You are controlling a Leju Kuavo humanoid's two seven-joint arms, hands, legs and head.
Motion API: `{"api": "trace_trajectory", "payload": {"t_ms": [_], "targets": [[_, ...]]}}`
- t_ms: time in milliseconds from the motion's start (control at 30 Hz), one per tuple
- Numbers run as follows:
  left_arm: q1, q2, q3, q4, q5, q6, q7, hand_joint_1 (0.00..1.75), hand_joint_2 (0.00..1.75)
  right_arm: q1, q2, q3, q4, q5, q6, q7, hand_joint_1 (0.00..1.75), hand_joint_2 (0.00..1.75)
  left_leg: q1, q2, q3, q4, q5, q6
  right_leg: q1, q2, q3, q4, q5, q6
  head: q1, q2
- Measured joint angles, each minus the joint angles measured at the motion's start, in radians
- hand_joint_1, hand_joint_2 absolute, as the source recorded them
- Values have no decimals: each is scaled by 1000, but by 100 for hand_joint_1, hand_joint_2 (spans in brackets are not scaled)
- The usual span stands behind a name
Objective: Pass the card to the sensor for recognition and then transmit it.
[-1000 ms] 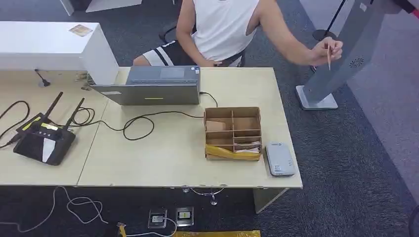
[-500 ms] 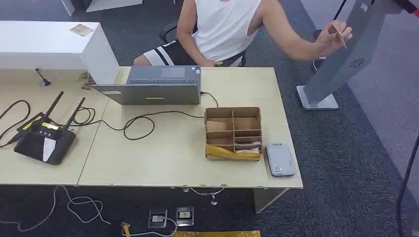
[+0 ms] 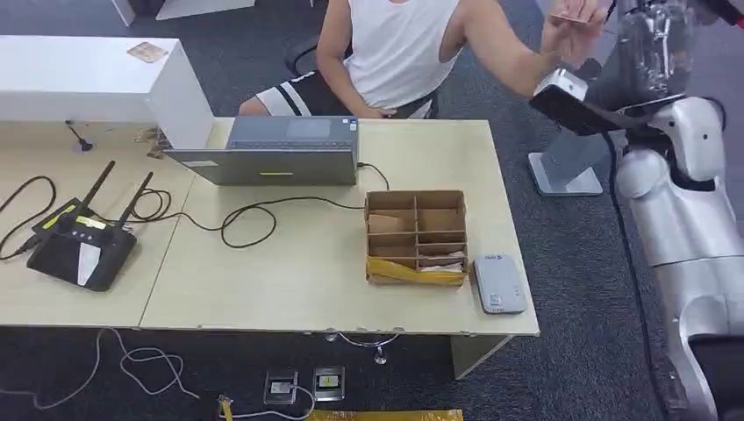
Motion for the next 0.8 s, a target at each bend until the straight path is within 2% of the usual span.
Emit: {"api": "trace_trajectory", "payload": {"t_ms": [267,700,733,767,800], "targets": [[2,10,0,3,0,-11,0,0,175,-1,50,87,114,19,66,26,0,175,0,0,-1,0,0,0,0,0,-1,0,0,0,0,0],[3,15,-7,3,3,-15,9,0,175,10,56,115,155,11,97,55,0,175,0,0,-1,0,0,0,0,1,-2,0,0,0,0,0],[3,17,-8,4,2,-18,10,0,175,11,55,115,155,10,98,57,110,175,0,0,-1,0,0,0,0,1,-2,0,0,0,0,0],[3,18,-8,4,2,-19,10,0,175,12,54,115,155,10,101,60,175,175,0,0,-1,0,0,0,0,1,-2,0,0,0,0,0],[3,18,-10,5,2,-19,11,0,175,14,53,115,155,9,104,62,175,175,0,0,-1,0,0,0,0,1,-2,0,0,0,0,0]]}}
